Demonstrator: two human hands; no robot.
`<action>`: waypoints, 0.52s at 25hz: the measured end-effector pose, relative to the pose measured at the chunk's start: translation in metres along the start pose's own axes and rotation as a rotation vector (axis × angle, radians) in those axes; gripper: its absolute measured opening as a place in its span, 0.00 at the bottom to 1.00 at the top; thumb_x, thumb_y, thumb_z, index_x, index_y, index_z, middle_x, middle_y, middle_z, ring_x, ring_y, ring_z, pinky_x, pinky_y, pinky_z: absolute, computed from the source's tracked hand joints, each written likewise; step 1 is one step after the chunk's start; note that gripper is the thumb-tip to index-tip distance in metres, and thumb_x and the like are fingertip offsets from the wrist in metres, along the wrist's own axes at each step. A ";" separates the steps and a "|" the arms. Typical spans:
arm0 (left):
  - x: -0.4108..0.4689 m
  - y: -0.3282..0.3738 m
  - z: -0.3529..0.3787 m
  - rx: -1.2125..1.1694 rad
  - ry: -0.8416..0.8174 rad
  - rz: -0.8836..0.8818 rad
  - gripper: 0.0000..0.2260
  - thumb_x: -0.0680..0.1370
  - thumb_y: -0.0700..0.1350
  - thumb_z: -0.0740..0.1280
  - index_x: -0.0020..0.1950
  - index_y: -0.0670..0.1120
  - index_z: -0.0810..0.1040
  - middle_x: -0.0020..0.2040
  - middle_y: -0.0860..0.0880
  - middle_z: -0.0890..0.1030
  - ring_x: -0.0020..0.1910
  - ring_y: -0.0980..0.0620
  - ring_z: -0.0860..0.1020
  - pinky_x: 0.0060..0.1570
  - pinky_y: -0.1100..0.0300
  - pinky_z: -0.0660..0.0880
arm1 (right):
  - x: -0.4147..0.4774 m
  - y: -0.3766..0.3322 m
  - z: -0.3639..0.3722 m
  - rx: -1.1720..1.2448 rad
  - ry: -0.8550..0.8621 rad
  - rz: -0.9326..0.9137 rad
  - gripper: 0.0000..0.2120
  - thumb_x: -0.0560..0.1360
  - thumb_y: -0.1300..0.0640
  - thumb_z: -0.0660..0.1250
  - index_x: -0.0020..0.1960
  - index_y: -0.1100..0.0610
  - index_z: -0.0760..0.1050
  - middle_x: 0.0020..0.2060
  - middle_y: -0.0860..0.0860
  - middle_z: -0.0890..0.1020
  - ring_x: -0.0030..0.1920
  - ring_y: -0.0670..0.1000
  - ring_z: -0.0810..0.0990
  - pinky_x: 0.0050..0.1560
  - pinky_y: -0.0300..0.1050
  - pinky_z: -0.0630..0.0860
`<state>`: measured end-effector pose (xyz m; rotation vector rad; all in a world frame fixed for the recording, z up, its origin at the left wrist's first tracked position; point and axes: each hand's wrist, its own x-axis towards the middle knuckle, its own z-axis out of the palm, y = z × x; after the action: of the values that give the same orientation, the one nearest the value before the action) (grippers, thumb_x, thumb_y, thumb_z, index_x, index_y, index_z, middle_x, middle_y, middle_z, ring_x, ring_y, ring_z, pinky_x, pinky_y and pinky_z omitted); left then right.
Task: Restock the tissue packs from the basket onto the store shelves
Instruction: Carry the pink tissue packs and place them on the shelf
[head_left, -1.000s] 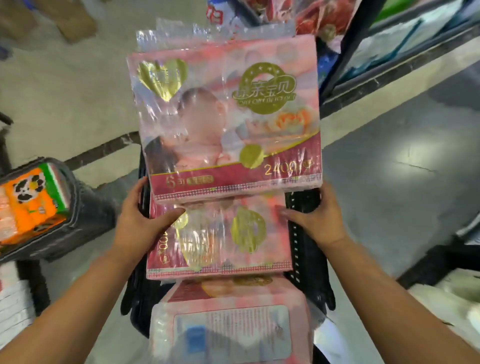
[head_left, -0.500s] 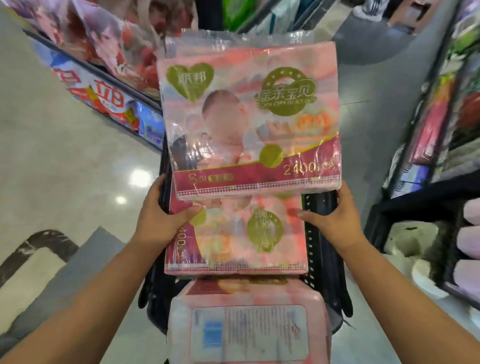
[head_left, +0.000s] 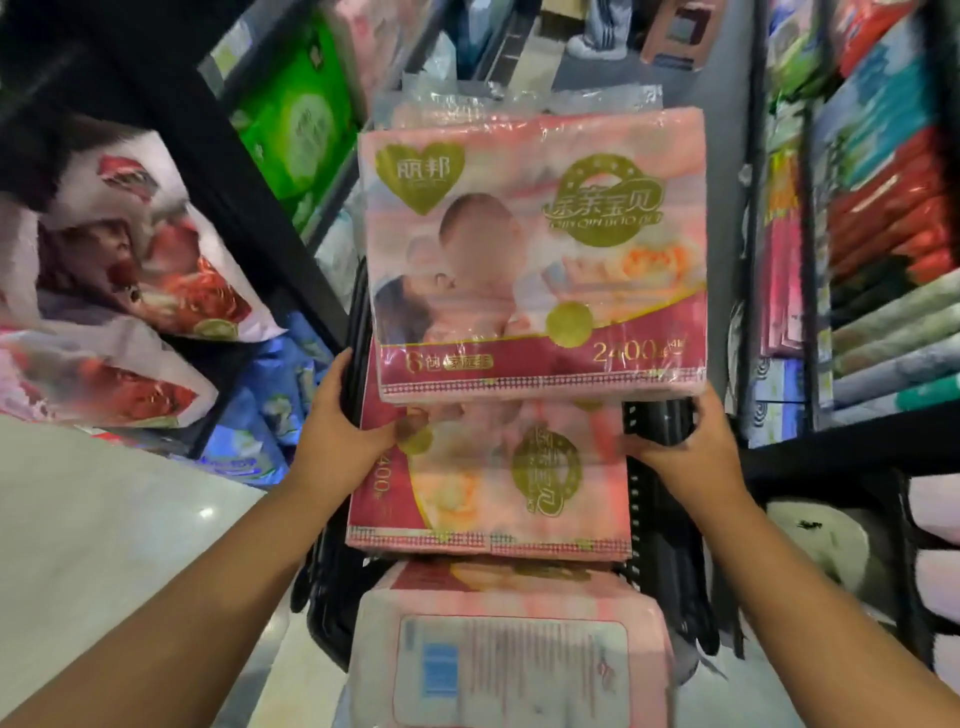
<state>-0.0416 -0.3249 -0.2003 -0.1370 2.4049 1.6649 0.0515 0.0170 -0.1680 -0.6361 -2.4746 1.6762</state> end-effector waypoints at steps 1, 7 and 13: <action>0.031 0.011 0.010 0.004 -0.009 0.015 0.50 0.56 0.67 0.79 0.74 0.55 0.62 0.68 0.54 0.74 0.66 0.55 0.74 0.65 0.48 0.72 | 0.034 -0.002 -0.002 0.014 -0.007 -0.008 0.36 0.57 0.56 0.82 0.59 0.44 0.70 0.49 0.39 0.79 0.48 0.33 0.78 0.43 0.33 0.72; 0.233 0.060 0.053 0.024 -0.036 -0.005 0.51 0.56 0.66 0.80 0.74 0.58 0.61 0.70 0.53 0.72 0.68 0.55 0.72 0.67 0.47 0.70 | 0.231 -0.034 -0.004 -0.022 0.049 0.017 0.38 0.52 0.44 0.84 0.57 0.33 0.69 0.53 0.39 0.78 0.55 0.39 0.77 0.52 0.36 0.72; 0.423 0.114 0.081 0.056 -0.139 0.018 0.53 0.55 0.68 0.77 0.75 0.55 0.61 0.71 0.52 0.71 0.69 0.54 0.71 0.68 0.47 0.68 | 0.397 -0.063 0.015 -0.099 0.133 0.069 0.52 0.48 0.31 0.77 0.67 0.49 0.67 0.61 0.49 0.76 0.63 0.51 0.74 0.62 0.51 0.72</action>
<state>-0.4656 -0.1903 -0.2197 0.0086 2.3524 1.5584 -0.3321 0.1363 -0.1803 -0.8248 -2.4800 1.4872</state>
